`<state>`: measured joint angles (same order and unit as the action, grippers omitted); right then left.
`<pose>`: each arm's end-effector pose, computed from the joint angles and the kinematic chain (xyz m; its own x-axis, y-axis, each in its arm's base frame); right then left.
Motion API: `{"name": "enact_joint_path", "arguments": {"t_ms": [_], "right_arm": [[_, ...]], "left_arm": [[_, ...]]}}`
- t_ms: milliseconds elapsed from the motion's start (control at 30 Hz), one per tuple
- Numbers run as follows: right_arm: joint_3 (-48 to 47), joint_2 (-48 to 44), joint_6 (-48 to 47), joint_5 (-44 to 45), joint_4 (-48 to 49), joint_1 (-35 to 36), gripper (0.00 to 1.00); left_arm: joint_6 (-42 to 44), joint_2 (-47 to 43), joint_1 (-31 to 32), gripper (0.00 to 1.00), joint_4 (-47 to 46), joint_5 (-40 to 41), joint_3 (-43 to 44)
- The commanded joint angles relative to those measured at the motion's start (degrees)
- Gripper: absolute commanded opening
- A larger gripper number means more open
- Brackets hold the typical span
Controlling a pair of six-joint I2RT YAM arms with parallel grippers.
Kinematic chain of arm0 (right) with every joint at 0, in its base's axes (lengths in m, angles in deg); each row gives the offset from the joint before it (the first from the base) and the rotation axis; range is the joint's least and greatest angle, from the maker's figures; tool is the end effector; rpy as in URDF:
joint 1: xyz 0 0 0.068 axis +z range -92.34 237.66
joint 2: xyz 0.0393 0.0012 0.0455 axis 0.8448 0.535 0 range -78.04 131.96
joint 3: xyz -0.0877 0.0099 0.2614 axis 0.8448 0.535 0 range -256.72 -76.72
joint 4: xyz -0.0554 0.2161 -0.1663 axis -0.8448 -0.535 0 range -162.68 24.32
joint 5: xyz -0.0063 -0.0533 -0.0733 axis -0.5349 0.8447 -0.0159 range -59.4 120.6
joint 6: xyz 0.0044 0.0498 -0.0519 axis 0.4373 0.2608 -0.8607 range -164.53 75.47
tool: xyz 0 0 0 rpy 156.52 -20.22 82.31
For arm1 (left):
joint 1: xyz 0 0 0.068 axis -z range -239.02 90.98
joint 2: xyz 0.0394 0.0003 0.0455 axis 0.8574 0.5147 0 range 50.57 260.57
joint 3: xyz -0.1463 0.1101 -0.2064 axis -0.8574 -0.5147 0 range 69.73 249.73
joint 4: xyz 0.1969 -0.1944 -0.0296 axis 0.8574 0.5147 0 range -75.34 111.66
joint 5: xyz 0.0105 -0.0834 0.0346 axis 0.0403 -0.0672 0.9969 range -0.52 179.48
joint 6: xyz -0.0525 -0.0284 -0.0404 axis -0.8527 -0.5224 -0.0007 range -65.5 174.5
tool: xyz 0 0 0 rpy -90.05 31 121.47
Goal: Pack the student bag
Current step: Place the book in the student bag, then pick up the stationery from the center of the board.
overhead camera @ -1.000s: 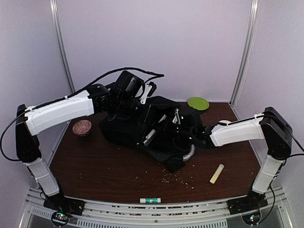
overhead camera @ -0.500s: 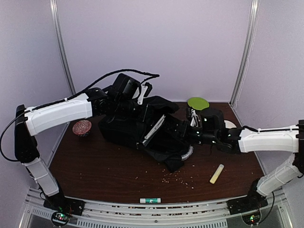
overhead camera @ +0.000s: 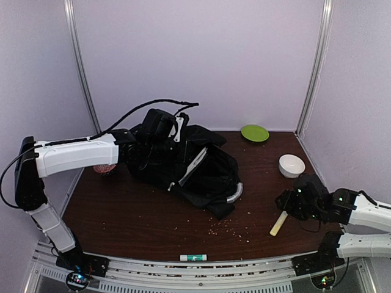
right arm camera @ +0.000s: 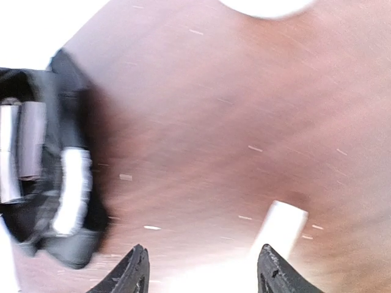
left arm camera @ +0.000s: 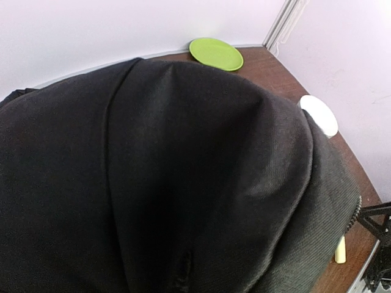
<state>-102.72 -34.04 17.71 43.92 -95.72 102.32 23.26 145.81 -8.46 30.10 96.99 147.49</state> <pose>0.1409 0.1200 0.1768 -0.7548 0.4647 -0.4630 0.2006 0.8355 0.5117 0.2759 -0.3232 0.2856 -0.6561 -0.0118 -0.7546 0.4160 0.8286 -0.3747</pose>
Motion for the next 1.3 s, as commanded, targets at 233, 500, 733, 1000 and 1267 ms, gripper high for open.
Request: {"name": "enact_joint_path", "arguments": {"t_ms": [233, 500, 733, 1000, 1267], "right_arm": [[5.70, 3.96, 5.21, -0.14, -4.26, -0.60, 0.61], [6.91, 10.45, 5.06, -2.65, 1.76, -0.69, 0.61], [5.89, 17.42, 2.17, -6.04, 5.27, -0.54, 0.51], [4.78, 22.80, 0.18, -7.90, 7.11, 0.30, 0.24], [1.38, 19.38, 0.50, -6.73, 4.05, 1.31, 0.14]], "left_arm": [[-3.05, 6.33, 2.31, 0.00, -7.09, -0.52, -0.54], [-3.62, 7.06, 3.05, 0.00, -7.72, -1.08, -0.94], [-3.58, 6.35, 3.05, 0.00, -7.70, -0.88, -2.21], [-3.39, 5.36, 3.05, 0.00, -7.80, -0.56, -2.48], [-3.06, 4.15, 3.05, 0.00, -6.94, -0.41, -2.42]]}}
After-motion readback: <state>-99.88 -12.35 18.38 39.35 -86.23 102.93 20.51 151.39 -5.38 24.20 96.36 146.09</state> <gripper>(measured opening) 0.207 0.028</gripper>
